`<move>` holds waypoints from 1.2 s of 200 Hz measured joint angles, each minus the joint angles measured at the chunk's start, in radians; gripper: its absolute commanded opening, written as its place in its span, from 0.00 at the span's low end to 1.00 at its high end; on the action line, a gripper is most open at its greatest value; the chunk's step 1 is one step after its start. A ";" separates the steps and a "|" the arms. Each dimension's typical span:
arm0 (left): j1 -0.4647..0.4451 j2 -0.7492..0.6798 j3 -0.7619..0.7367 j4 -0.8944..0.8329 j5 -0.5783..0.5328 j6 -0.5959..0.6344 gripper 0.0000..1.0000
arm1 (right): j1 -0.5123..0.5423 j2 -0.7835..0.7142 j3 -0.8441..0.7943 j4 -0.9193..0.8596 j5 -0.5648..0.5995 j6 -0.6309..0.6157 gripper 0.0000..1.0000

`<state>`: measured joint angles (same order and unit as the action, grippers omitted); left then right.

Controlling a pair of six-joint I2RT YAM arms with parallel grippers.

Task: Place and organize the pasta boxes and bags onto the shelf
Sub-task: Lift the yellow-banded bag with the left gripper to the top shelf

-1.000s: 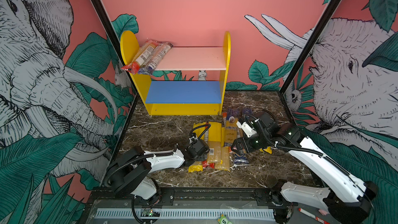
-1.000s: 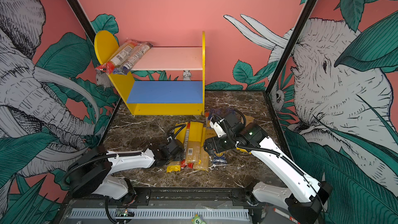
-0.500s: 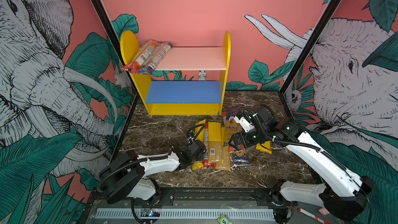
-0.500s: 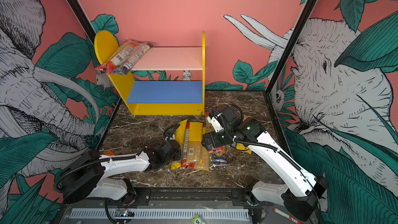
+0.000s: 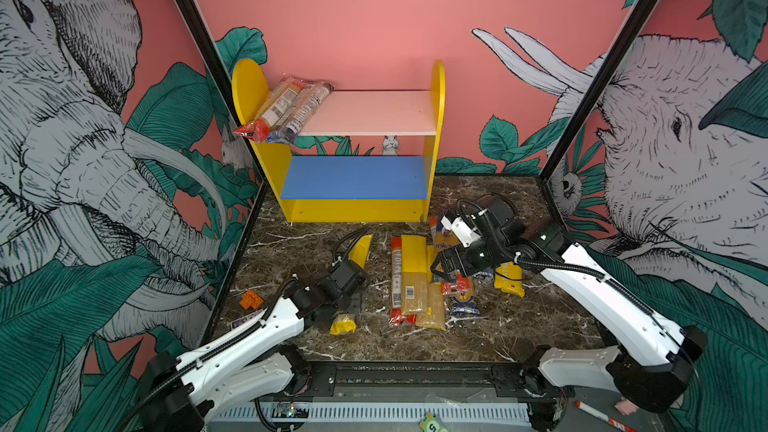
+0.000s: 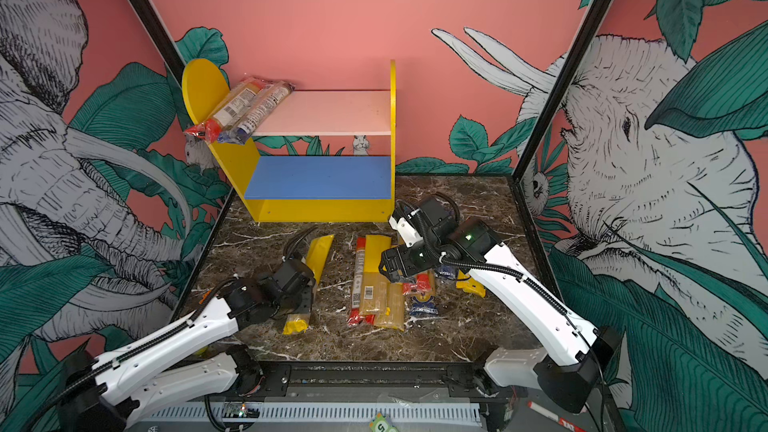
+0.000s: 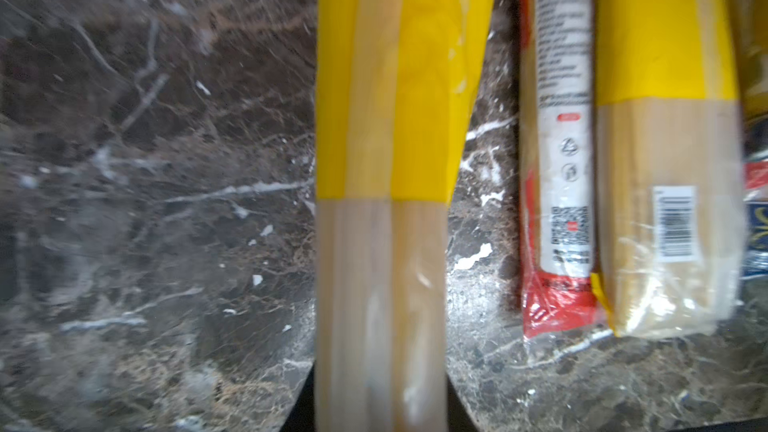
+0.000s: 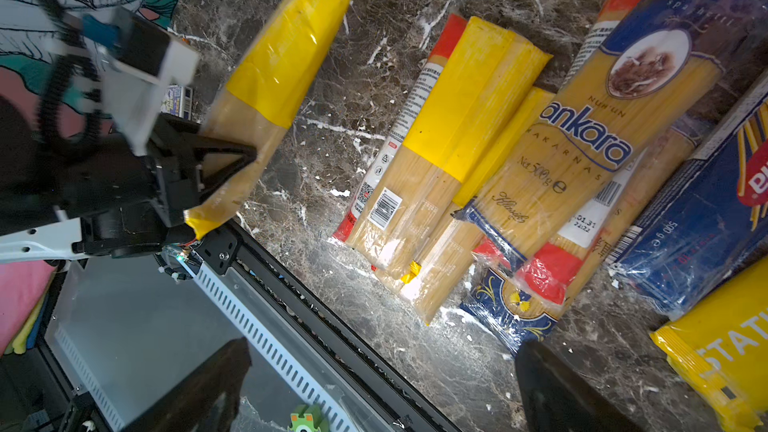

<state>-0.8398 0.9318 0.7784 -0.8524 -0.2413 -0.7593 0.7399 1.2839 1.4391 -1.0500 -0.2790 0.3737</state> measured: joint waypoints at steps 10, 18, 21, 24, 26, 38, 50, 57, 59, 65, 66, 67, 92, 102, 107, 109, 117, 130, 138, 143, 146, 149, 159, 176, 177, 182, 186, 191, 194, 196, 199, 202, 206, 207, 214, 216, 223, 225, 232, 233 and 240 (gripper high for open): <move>0.001 -0.011 0.064 -0.047 -0.011 0.027 0.00 | 0.000 0.006 0.000 0.004 -0.007 0.000 0.99; 0.001 -0.013 0.115 -0.082 -0.019 0.048 0.00 | 0.000 0.012 0.001 0.007 -0.011 -0.001 0.99; 0.001 -0.014 0.134 -0.095 -0.023 0.055 0.00 | 0.000 0.014 0.002 0.007 -0.013 -0.002 0.99; 0.001 -0.014 0.151 -0.105 -0.027 0.063 0.00 | 0.000 0.016 0.003 0.007 -0.014 -0.002 0.99; 0.001 -0.014 0.159 -0.111 -0.029 0.066 0.00 | 0.000 0.018 0.004 0.007 -0.015 -0.003 0.99; 0.001 -0.014 0.229 -0.156 -0.044 0.101 0.00 | 0.000 0.027 0.015 0.008 -0.019 -0.004 0.99; 0.001 -0.013 0.295 -0.198 -0.060 0.133 0.00 | 0.000 0.036 0.034 0.007 -0.023 -0.006 0.99; 0.001 -0.011 0.335 -0.222 -0.071 0.151 0.00 | 0.000 0.042 0.048 0.006 -0.025 -0.008 0.99; 0.001 -0.010 0.349 -0.230 -0.076 0.157 0.00 | 0.000 0.044 0.053 0.007 -0.025 -0.009 0.99; 0.001 -0.006 0.388 -0.252 -0.087 0.172 0.00 | 0.000 0.048 0.068 0.006 -0.026 -0.011 0.99; 0.001 -0.004 0.401 -0.257 -0.091 0.177 0.00 | 0.000 0.049 0.070 0.006 -0.026 -0.011 0.99; 0.001 -0.003 0.406 -0.260 -0.093 0.178 0.00 | 0.000 0.051 0.074 0.006 -0.027 -0.012 0.99; 0.001 0.045 0.609 -0.337 -0.150 0.254 0.00 | 0.000 0.065 0.131 0.006 -0.029 -0.023 0.99; 0.001 0.082 0.710 -0.366 -0.177 0.287 0.00 | 0.000 0.071 0.150 0.005 -0.029 -0.027 0.99; 0.001 0.103 0.763 -0.380 -0.192 0.306 0.00 | 0.000 0.072 0.156 0.005 -0.029 -0.029 0.99; 0.001 0.109 0.777 -0.385 -0.195 0.310 0.00 | 0.000 0.074 0.159 0.005 -0.029 -0.030 0.99; 0.001 0.146 0.863 -0.404 -0.219 0.341 0.00 | 0.000 0.077 0.168 0.005 -0.029 -0.034 0.99; 0.002 0.212 1.004 -0.431 -0.255 0.389 0.00 | 0.000 0.085 0.179 0.003 -0.029 -0.039 0.99; 0.002 0.257 1.096 -0.448 -0.278 0.424 0.00 | 0.000 0.091 0.185 0.000 -0.029 -0.042 0.99; 0.003 0.290 1.159 -0.459 -0.292 0.445 0.00 | 0.000 0.095 0.191 -0.003 -0.028 -0.043 0.99; 0.003 0.307 1.194 -0.466 -0.301 0.459 0.00 | 0.000 0.098 0.195 -0.004 -0.027 -0.045 0.99; 0.003 0.328 1.232 -0.476 -0.308 0.471 0.00 | 0.000 0.100 0.198 -0.005 -0.027 -0.045 0.99; 0.004 0.394 1.353 -0.492 -0.338 0.515 0.00 | 0.000 0.107 0.213 -0.007 -0.024 -0.048 0.99; 0.013 0.515 1.555 -0.510 -0.390 0.597 0.00 | 0.000 0.120 0.254 -0.010 -0.008 -0.053 0.99; 0.014 0.519 1.561 -0.510 -0.391 0.600 0.00 | 0.000 0.121 0.259 -0.010 -0.006 -0.053 0.99; 0.019 0.545 1.598 -0.504 -0.402 0.622 0.00 | 0.000 0.124 0.272 -0.010 0.000 -0.057 0.99; 0.024 0.567 1.627 -0.498 -0.412 0.641 0.00 | 0.000 0.126 0.284 -0.008 0.007 -0.060 0.99; 0.030 0.586 1.645 -0.488 -0.418 0.663 0.00 | 0.000 0.128 0.297 -0.006 0.014 -0.064 0.99; 0.035 0.595 1.651 -0.479 -0.422 0.681 0.00 | 0.000 0.129 0.305 -0.005 0.018 -0.068 0.99; 0.038 0.600 1.653 -0.475 -0.423 0.687 0.00 | 0.000 0.130 0.310 -0.004 0.020 -0.068 0.99; 0.043 0.607 1.655 -0.466 -0.426 0.702 0.00 | 0.000 0.131 0.318 -0.002 0.025 -0.071 0.99; 0.051 0.613 1.655 -0.455 -0.426 0.716 0.00 | 0.000 0.134 0.327 -0.001 0.031 -0.073 0.99; 0.059 0.621 1.655 -0.444 -0.428 0.733 0.00 | 0.000 0.135 0.339 0.001 0.037 -0.077 0.99; 0.063 0.624 1.654 -0.438 -0.428 0.740 0.00 | 0.000 0.137 0.344 0.002 0.039 -0.079 0.99; 0.082 0.636 1.645 -0.411 -0.427 0.769 0.00 | 0.000 0.143 0.364 0.009 0.048 -0.087 0.99; 0.089 0.639 1.640 -0.400 -0.425 0.778 0.00 | 0.000 0.145 0.371 0.011 0.053 -0.089 0.99; 0.114 0.648 1.627 -0.368 -0.419 0.803 0.00 | 0.000 0.155 0.395 0.018 0.063 -0.096 0.99; 0.120 0.649 1.625 -0.362 -0.418 0.809 0.00 | 0.000 0.159 0.404 0.021 0.066 -0.098 0.99; 0.150 0.662 1.615 -0.328 -0.410 0.834 0.00 | 0.000 0.173 0.433 0.028 0.076 -0.106 0.99; 0.153 0.663 1.615 -0.324 -0.409 0.838 0.00 | 0.000 0.175 0.437 0.029 0.078 -0.108 0.99; 0.183 0.679 1.613 -0.294 -0.401 0.862 0.00 | 0.000 0.196 0.472 0.039 0.087 -0.117 0.99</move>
<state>-0.6571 1.6108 2.3917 -1.1465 -0.6426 0.1024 0.7399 1.4799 1.9114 -1.0107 -0.1925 0.2569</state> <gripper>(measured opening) 0.246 0.989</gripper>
